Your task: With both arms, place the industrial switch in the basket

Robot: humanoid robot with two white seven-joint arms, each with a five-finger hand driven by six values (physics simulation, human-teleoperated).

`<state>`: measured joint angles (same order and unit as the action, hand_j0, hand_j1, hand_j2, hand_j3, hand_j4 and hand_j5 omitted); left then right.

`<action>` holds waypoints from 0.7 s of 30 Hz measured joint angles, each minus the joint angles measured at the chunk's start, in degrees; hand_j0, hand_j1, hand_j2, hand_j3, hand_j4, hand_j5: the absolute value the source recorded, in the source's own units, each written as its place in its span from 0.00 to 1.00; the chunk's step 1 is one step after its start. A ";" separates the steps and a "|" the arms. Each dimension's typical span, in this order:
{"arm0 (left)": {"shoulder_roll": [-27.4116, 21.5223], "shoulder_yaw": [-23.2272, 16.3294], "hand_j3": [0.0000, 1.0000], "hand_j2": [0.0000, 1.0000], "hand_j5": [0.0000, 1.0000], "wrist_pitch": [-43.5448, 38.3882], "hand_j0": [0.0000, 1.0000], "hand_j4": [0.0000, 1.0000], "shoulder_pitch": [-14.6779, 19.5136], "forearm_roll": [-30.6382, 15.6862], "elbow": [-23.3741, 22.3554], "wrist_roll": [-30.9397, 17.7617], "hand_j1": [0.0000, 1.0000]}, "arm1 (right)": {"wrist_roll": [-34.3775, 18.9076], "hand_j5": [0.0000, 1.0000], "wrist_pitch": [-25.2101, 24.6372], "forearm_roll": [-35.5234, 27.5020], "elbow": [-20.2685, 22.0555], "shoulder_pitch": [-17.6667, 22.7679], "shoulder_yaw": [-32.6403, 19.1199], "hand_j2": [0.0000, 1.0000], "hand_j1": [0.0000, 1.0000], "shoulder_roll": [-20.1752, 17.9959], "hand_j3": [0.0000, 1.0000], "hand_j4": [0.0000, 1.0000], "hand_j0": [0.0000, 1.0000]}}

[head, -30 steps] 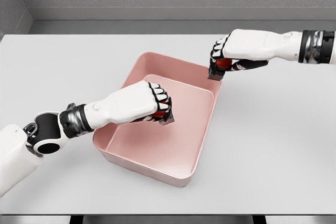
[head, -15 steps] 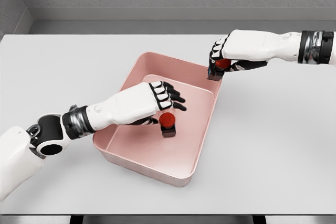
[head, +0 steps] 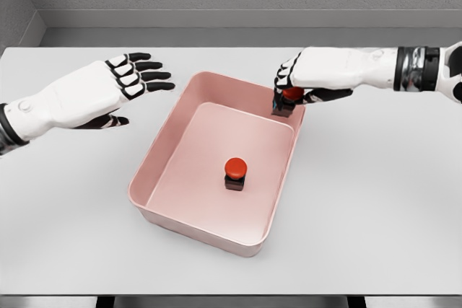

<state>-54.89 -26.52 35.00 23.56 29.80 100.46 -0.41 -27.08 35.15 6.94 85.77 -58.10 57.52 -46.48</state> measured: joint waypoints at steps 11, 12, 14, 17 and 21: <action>-3.92 2.18 1.00 1.00 1.00 0.00 1.00 1.00 -2.20 -0.86 -0.36 -0.06 1.00 | -1.12 0.44 0.02 0.09 2.43 -1.41 2.79 0.44 0.44 4.06 0.44 0.44 0.44; -3.93 2.14 1.00 1.00 1.00 0.00 1.00 1.00 -2.20 -0.83 -0.36 -0.06 1.00 | -1.23 0.46 -0.01 0.04 2.76 -1.49 3.15 0.46 0.46 4.51 0.46 0.46 0.46; -3.91 2.03 1.00 1.00 1.00 0.00 1.00 1.00 -2.64 -0.79 -0.36 -0.07 1.00 | -1.34 0.91 0.00 0.05 3.17 -1.93 3.66 0.91 0.91 5.18 0.91 0.91 0.91; -3.87 1.99 1.00 1.00 1.00 0.00 1.00 1.00 -2.90 -0.77 -0.36 -0.07 1.00 | -1.24 1.00 -1.16 0.03 3.45 -2.64 4.06 1.00 1.00 6.25 1.00 1.00 1.00; -3.85 2.00 1.00 1.00 1.00 0.00 1.00 1.00 -2.99 -0.77 -0.36 -0.07 1.00 | -1.25 1.00 -1.76 0.00 3.55 -2.73 4.25 1.00 1.00 6.77 1.00 1.00 1.00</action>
<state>-58.74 -24.52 35.00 20.57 29.03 100.11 -0.48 -28.32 33.39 6.93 89.32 -60.82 61.77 -39.70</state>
